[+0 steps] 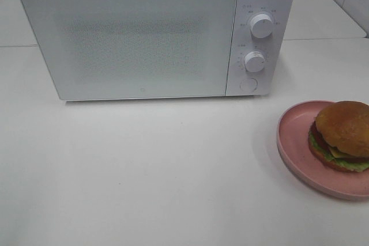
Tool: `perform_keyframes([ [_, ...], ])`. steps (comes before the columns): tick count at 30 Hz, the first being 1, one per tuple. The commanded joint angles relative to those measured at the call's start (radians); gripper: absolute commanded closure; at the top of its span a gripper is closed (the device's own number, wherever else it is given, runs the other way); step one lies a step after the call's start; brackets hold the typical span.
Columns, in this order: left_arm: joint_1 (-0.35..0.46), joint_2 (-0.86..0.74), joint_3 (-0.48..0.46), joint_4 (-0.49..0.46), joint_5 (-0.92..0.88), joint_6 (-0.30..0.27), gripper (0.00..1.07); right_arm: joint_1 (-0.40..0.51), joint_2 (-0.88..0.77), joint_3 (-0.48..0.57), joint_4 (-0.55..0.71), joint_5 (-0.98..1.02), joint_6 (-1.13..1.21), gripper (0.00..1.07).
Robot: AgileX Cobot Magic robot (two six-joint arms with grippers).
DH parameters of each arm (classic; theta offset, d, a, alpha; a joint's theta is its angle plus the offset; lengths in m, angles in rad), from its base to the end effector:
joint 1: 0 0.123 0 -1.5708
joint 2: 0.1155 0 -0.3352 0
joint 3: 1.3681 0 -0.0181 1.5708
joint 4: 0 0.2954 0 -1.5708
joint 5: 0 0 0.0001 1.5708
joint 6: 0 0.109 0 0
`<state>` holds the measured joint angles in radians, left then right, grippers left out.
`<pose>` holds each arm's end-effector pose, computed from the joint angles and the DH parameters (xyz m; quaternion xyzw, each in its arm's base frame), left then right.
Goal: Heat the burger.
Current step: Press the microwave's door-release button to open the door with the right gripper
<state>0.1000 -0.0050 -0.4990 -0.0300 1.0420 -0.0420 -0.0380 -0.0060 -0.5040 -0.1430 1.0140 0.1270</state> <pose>0.0003 -0.0028 0.2921 -0.0596 0.8451 0.0004 0.5313 -0.0005 -0.0132 0.2973 0.0703 0.8330 -0.0472 0.5468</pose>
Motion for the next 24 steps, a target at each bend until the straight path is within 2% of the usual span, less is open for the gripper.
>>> perform_keyframes([
  [1,-0.006,-0.025,0.003,-0.005,-0.007,-0.001,0.09,-0.006,-0.024,0.001,0.003,-0.013,-0.003,0.41],
  [21,-0.006,-0.025,0.003,-0.005,-0.007,-0.001,0.09,-0.006,-0.024,0.001,0.003,-0.015,-0.003,0.41],
  [24,-0.006,-0.025,0.003,-0.005,-0.007,-0.001,0.09,-0.006,0.014,-0.014,0.003,-0.037,-0.012,0.41],
])
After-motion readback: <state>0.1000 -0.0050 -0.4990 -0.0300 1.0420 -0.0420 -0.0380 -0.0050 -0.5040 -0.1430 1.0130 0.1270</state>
